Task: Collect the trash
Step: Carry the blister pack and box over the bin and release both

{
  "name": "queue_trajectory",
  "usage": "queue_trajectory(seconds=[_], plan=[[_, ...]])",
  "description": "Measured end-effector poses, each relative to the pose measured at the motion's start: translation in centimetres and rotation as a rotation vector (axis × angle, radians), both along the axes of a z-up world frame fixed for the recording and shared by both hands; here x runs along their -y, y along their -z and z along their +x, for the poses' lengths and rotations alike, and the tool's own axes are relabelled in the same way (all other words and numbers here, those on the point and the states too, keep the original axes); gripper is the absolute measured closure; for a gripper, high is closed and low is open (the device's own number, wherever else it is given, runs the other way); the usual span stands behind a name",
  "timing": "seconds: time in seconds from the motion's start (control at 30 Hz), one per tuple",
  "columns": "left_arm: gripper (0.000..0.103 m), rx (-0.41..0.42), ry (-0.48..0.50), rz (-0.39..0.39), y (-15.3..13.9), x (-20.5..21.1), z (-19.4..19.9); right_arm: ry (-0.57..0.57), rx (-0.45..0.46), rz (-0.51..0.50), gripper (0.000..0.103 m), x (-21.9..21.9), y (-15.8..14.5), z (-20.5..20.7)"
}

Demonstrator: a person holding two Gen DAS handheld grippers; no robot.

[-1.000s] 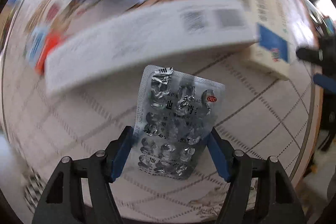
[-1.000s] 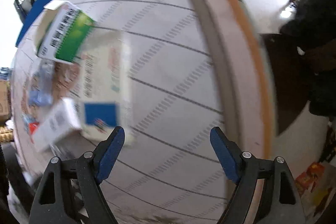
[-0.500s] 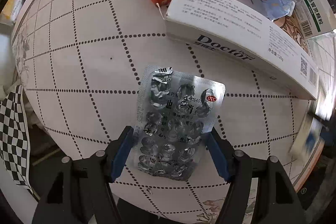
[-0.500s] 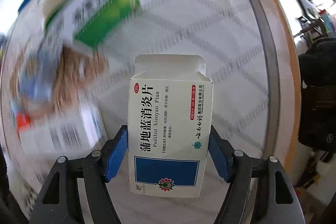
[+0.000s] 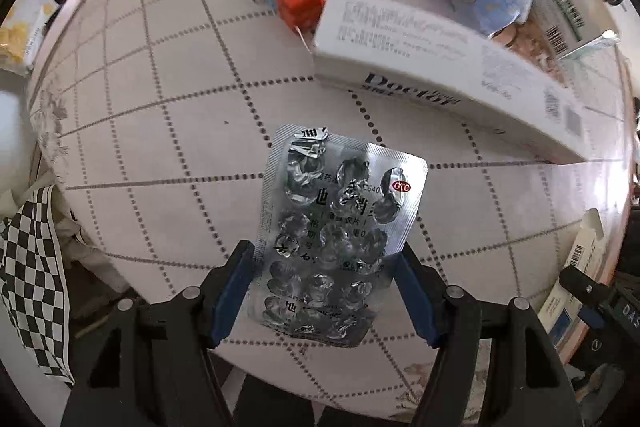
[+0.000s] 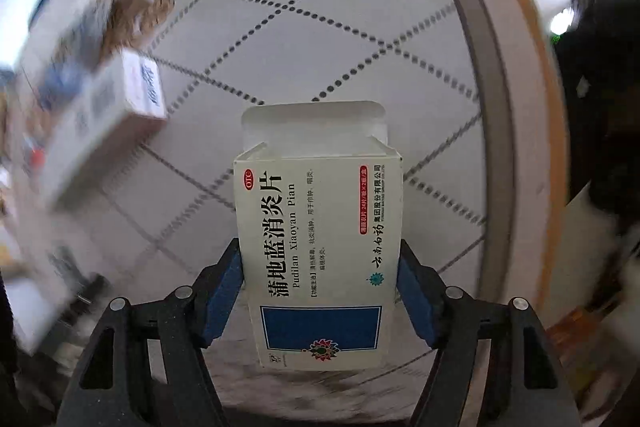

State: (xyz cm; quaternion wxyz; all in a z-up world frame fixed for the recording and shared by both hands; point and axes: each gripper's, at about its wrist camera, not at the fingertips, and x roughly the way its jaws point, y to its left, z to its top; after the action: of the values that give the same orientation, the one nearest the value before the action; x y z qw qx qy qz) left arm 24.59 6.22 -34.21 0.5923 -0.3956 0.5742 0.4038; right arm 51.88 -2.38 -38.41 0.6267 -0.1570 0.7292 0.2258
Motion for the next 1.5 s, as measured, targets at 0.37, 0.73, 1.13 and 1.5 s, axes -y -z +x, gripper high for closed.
queue_trajectory(seconds=[0.37, 0.73, 1.13, 1.5], plan=[[0.036, 0.153, 0.091, 0.183, -9.8, 5.9, -7.5, -0.154, 0.138, 0.211, 0.029, 7.9, -7.7, -14.9], [0.036, 0.227, -0.007, -0.056, -1.6, 13.3, -21.3, -0.211, -0.107, 0.109, 0.029, 18.8, 1.9, -33.0], [0.036, 0.321, -0.235, -0.393, 27.3, 9.4, -24.2, -0.202, -0.169, -0.013, 0.029, 15.1, 28.0, -33.7], [0.008, 0.238, -0.077, -0.477, 41.8, 3.4, -20.4, -0.119, -0.232, 0.087, 0.000, 11.0, 44.1, -28.7]])
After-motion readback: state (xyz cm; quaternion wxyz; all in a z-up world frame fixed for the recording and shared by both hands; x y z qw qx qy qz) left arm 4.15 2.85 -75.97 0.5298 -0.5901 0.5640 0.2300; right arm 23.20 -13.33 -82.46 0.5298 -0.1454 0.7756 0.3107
